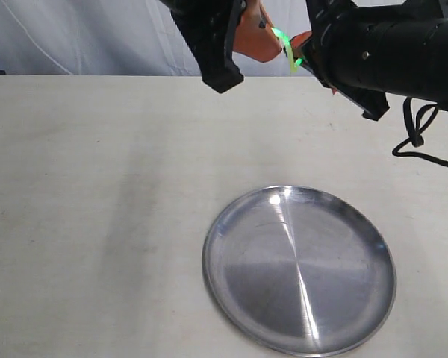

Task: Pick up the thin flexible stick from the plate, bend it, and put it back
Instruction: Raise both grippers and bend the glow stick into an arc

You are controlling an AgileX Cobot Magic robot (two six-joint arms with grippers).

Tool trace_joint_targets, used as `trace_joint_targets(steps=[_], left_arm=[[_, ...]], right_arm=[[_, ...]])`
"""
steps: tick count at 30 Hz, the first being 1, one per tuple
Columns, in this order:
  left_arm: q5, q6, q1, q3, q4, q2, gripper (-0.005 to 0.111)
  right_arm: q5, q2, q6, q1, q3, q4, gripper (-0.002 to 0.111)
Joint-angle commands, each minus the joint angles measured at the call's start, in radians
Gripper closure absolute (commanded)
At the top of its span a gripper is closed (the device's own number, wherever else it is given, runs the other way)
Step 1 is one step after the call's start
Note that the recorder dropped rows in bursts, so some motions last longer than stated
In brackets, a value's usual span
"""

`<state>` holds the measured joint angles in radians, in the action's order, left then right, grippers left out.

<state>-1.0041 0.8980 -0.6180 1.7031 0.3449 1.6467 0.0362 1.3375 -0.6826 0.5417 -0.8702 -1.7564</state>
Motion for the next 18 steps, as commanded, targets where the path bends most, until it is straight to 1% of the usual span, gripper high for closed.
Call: trace_joint_targets(steps=[1,6,13,18], left_arm=[[0.07,-0.003,0.009,-0.01,-0.024,0.023,0.107],[0.059,-0.007,0.042,-0.01,-0.025,0.023,0.107],[0.033,-0.009,0.107,-0.01,-0.014,0.023,0.107],[0.033,-0.007,0.119,-0.01,-0.003,0.025,0.107]], right_arm=[[0.183,-0.016,0.024,0.018,-0.013,0.012,0.109],[0.192,-0.018,0.025,0.018,-0.013,0.012,0.109],[0.194,-0.018,0.031,0.018,-0.013,0.012,0.109],[0.197,-0.018,0.031,0.018,-0.013,0.012,0.109]])
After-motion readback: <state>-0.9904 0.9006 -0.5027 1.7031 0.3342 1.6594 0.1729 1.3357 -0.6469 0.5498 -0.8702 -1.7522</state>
